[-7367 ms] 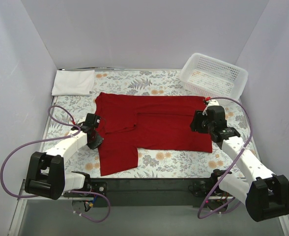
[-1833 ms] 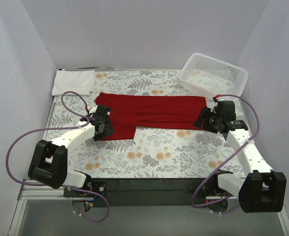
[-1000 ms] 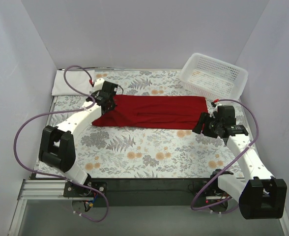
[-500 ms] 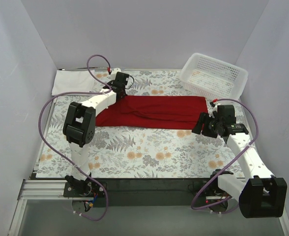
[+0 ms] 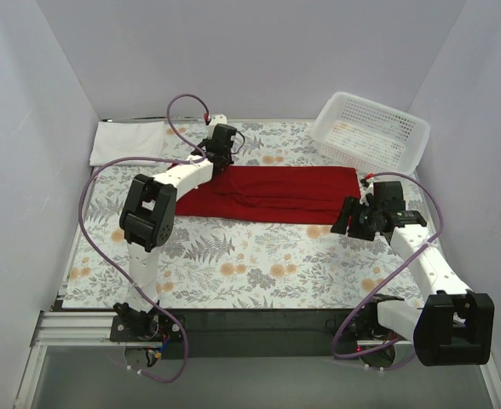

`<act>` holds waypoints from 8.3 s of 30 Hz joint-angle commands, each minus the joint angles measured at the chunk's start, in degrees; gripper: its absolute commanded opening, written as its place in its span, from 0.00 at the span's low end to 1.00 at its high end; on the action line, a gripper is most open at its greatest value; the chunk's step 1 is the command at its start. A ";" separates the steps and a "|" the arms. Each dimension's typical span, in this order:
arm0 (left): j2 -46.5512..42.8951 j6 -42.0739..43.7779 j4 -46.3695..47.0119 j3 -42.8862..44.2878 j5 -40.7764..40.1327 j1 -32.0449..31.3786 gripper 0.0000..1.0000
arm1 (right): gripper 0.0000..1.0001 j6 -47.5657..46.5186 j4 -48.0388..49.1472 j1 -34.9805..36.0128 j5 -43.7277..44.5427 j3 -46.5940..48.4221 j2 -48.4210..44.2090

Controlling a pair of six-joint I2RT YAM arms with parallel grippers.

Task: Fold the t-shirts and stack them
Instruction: Fold the tshirt

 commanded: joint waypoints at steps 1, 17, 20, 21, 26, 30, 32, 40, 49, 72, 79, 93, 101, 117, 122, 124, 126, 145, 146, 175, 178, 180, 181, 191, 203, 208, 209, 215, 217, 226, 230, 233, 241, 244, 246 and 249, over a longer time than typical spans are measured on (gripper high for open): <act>0.19 0.19 1.79 2.34 -2.78 0.05 0.08 | 0.66 -0.95 0.71 0.21 -0.72 2.51 0.45; -22.44 -19.93 -16.57 -13.36 -2.45 9.17 0.69 | 0.64 3.08 12.12 -2.33 2.54 1.29 5.82; -28.09 -23.53 -16.05 -24.00 2.02 12.95 0.69 | 0.62 3.96 14.85 -4.96 2.62 -0.12 5.82; -30.90 -24.06 -15.70 -26.20 2.74 13.40 0.69 | 0.62 4.66 15.56 -5.59 2.70 -0.82 5.82; -34.09 -25.82 -12.71 -35.98 5.73 15.52 0.70 | 0.61 6.51 20.48 -8.05 0.16 -2.76 7.04; -32.16 -27.05 -12.10 -36.86 7.58 16.84 0.70 | 0.60 6.78 23.02 -11.03 -3.27 -3.11 8.98; -30.58 -27.41 -11.83 -36.34 7.85 17.01 0.70 | 0.60 7.04 23.99 -12.09 -4.76 -3.81 9.51; -28.20 -29.34 -10.95 -35.11 7.94 18.15 0.65 | 0.57 8.88 29.27 -17.28 -12.32 -5.75 13.28; -27.76 -28.55 -7.79 -37.65 7.93 19.47 0.50 | 0.56 12.57 36.39 -20.10 -15.92 -8.03 16.01; -34.23 -35.31 -20.00 -48.34 8.11 23.95 0.01 | 0.40 11.72 33.36 -27.74 -16.11 -16.72 22.96; -53.03 -39.53 -25.89 -59.61 11.01 25.54 0.04 | 0.41 4.59 21.38 -31.70 -12.68 -20.60 8.48; -67.58 -30.68 -25.99 -50.68 6.79 25.54 0.77 | 0.61 11.68 22.94 -28.62 -22.25 -20.43 -8.07; -60.37 -23.81 -17.90 -46.53 17.07 22.65 0.78 | 0.64 17.67 26.90 -20.37 -15.32 -16.83 -3.33; -55.09 -17.57 -5.85 -52.07 14.09 14.64 0.77 | 0.64 23.30 32.69 -15.61 -7.84 -16.73 5.37; -54.92 -17.48 -5.50 -51.98 14.61 14.64 0.77 | 0.64 24.62 35.42 -15.44 -8.90 -16.65 7.05; -54.92 -17.39 -5.50 -51.98 14.61 14.64 0.77 | 0.64 24.71 35.60 -15.44 -8.55 -15.86 7.40; -55.00 -17.39 -5.50 -51.98 14.44 14.64 0.77 | 0.64 24.71 35.78 -15.44 -8.02 -14.98 7.75; -53.77 -16.86 -5.68 -52.33 13.82 14.64 0.77 | 0.61 18.57 34.92 -11.84 -11.72 2.35 21.56; -53.86 -16.86 -5.68 -52.33 13.82 14.64 0.77 | 0.61 17.86 33.42 -11.75 -10.67 1.55 20.16; -55.36 -16.86 -5.68 -52.68 13.38 14.55 0.77 | 0.68 28.13 34.72 -4.80 -1.69 -13.23 10.74; -55.18 -16.86 -5.85 -52.68 13.38 14.55 0.77 | 0.67 28.66 35.60 -4.72 -1.95 -12.26 11.70; -55.18 -16.77 -5.77 -52.77 13.21 14.55 0.77 | 0.67 28.92 35.69 -4.71 -2.04 -10.94 12.06; -55.18 -16.77 -5.76 -52.86 13.21 14.55 0.77 | 0.67 28.93 35.60 -4.71 -2.13 -10.41 12.14; -54.83 -16.60 -5.85 -52.86 13.03 14.55 0.77 | 0.66 27.79 34.28 -4.71 -1.87 -5.93 13.72; -54.65 -16.42 -5.94 -52.95 13.12 14.55 0.77 | 0.66 25.32 37.27 -4.71 -2.30 -1.80 23.04; -54.48 -16.33 -5.94 -53.03 13.03 14.55 0.77 | 0.65 24.45 37.10 -4.71 -2.66 1.19 22.87; -54.48 -16.33 -5.94 -52.95 13.12 14.55 0.77 | 0.65 24.36 37.10 -4.71 -2.57 1.72 23.22; -54.39 -16.25 -6.03 -53.03 13.03 14.55 0.77 | 0.64 21.29 35.61 -4.71 -5.82 5.49 26.38; -54.48 -16.33 -5.94 -53.03 12.94 14.55 0.77 | 0.64 19.79 32.63 -4.71 -5.30 5.76 25.60; -54.65 -16.42 -5.94 -52.77 13.47 14.55 0.77 | 0.65 15.22 24.35 -4.80 2.97 -0.65 13.29; -54.92 -16.51 -6.20 -52.77 12.86 14.55 0.77 | 0.65 16.18 24.44 -4.80 0.78 -3.28 13.54; -55.36 -16.60 -6.20 -52.86 12.33 14.55 0.77 | 0.65 17.32 26.37 -4.80 -1.33 -4.43 15.66; -55.71 -16.51 -6.38 -53.03 11.80 14.64 0.77 | 0.65 19.17 31.19 -4.80 -2.83 -5.05 19.08; -55.62 -16.51 -6.29 -53.12 11.89 14.55 0.77 | 0.65 19.26 31.38 -4.80 -2.92 -4.26 19.70; -55.53 -16.51 -6.38 -53.03 11.80 14.55 0.77 | 0.65 19.43 31.47 -4.80 -3.10 -3.21 20.23; -55.53 -16.51 -6.47 -53.03 11.63 14.55 0.77 | 0.64 19.70 31.38 -4.80 -3.10 -1.71 20.93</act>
